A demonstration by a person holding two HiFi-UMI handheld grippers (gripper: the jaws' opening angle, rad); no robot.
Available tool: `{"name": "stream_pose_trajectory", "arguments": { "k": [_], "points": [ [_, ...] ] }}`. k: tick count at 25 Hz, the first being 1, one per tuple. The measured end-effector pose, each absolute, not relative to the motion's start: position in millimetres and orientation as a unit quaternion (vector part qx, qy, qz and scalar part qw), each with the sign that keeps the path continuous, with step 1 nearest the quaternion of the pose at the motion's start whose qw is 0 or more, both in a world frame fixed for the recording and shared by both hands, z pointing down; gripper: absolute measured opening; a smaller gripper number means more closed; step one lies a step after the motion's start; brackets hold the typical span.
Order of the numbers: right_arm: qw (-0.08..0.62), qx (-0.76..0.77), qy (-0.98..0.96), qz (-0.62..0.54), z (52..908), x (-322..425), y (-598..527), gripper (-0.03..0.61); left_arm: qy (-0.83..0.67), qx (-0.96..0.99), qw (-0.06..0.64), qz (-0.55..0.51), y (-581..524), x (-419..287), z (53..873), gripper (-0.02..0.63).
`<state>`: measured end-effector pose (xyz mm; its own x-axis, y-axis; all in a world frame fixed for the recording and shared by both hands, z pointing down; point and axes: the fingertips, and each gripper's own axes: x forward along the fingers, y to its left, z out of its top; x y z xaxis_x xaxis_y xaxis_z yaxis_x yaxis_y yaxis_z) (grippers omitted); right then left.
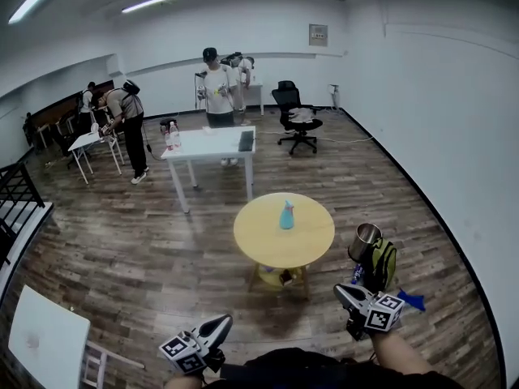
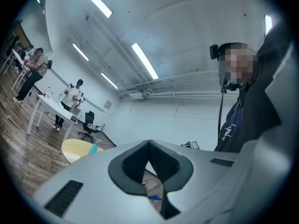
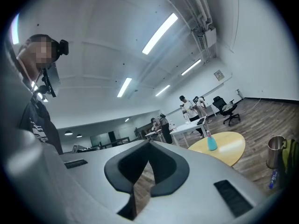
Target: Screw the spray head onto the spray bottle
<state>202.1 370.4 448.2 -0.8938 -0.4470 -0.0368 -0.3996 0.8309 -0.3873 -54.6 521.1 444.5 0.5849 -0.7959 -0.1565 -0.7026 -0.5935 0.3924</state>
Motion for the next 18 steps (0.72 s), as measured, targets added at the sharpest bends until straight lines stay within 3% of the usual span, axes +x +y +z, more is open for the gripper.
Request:
{"name": "stream_pose_trajectory", "arguments": {
  "k": [8,18],
  "points": [
    [0.050,-0.233,0.951,-0.200,471,161,308,0.002,-0.420,0.876,0.174,-0.161,451,-98,471,0.003],
    [0.048,-0.197,0.958,-0.205,477,223,140,0.002,-0.459,0.856,0.167,-0.167,306,-30,468,0.003]
  ]
}}
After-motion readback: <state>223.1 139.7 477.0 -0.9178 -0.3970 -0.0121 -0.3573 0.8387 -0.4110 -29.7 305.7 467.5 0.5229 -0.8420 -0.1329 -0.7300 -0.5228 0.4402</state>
